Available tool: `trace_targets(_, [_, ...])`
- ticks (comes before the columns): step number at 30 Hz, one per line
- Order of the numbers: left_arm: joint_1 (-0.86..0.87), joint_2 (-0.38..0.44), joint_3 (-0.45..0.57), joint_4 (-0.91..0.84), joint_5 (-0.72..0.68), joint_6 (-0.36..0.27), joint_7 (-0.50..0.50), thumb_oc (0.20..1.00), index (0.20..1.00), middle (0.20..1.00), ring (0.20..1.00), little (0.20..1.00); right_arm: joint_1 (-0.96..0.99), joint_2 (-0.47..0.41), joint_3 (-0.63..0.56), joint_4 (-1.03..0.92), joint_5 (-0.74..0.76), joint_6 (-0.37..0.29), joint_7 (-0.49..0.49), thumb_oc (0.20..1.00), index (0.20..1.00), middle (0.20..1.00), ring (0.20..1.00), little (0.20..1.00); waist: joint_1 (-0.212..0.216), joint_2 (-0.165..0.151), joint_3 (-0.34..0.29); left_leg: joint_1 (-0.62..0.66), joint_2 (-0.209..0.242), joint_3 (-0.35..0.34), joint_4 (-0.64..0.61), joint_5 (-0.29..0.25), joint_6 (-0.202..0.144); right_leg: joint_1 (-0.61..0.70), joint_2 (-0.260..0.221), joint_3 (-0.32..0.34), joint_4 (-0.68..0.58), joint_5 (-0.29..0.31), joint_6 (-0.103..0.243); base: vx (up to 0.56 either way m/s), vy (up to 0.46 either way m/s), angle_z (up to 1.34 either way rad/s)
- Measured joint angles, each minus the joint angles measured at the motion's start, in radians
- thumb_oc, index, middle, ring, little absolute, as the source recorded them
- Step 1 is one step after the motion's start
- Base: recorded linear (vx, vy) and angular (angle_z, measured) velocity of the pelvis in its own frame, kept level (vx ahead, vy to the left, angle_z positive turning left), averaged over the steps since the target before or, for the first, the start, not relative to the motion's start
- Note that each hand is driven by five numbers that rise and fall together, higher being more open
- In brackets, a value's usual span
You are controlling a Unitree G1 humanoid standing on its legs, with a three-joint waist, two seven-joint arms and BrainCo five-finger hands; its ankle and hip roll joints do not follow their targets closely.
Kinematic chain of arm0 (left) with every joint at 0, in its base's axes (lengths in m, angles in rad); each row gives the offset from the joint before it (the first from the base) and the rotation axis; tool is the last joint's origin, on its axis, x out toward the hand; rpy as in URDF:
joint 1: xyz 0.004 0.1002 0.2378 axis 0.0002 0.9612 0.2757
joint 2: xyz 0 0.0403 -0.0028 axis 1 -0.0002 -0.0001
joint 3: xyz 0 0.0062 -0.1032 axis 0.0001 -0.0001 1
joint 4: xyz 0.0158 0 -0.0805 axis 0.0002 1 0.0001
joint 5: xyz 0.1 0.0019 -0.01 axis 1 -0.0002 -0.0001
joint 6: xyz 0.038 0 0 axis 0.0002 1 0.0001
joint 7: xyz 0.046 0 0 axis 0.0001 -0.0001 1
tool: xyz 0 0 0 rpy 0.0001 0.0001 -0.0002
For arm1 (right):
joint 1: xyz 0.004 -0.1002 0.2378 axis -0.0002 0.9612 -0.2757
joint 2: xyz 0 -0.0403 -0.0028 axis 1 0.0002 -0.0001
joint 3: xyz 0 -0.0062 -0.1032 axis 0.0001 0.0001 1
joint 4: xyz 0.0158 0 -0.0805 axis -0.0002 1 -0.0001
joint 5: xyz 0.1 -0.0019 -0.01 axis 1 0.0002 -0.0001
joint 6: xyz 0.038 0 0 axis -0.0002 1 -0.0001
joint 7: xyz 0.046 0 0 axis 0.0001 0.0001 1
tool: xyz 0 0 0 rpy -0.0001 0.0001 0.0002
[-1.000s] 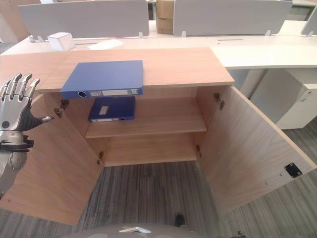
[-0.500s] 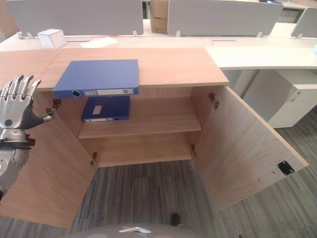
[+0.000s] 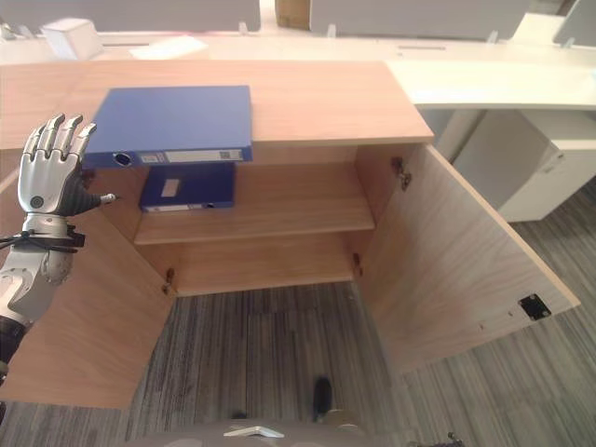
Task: Put the empty folder in the office cabinet
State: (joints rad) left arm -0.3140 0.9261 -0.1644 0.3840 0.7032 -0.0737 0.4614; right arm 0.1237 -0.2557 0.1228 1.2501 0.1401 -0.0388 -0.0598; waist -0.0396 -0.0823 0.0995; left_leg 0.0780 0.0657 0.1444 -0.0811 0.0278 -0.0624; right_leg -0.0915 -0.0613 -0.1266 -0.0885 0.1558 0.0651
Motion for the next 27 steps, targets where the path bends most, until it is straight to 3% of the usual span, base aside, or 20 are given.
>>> trace_targets(10, [-0.125,-0.002,-0.081,0.047,-0.022,0.000,0.000,1.000,1.000,1.000,1.000,1.000,-0.031,0.000,0.000,-0.001,0.025,-0.007,-0.018,1.000,1.000,1.000,1.000,1.000,-0.035,-0.003,0.035,-0.035,0.003,0.012,0.003,0.011,-0.005,-0.049,0.006,0.007,0.004,0.011,-0.007,-0.03,0.004,-0.04])
trace_targets(27, [-0.329,0.005,-0.223,0.134,-0.030,0.001,0.016,1.000,1.000,1.000,1.000,1.000,-0.067,-0.002,0.000,-0.007,0.040,-0.030,-0.031,1.000,1.000,1.000,1.000,1.000,-0.040,-0.017,0.068,-0.107,0.002,0.019,0.004,0.020,-0.005,-0.124,0.007,0.012,0.006,0.025,-0.006,-0.01,0.002,-0.01])
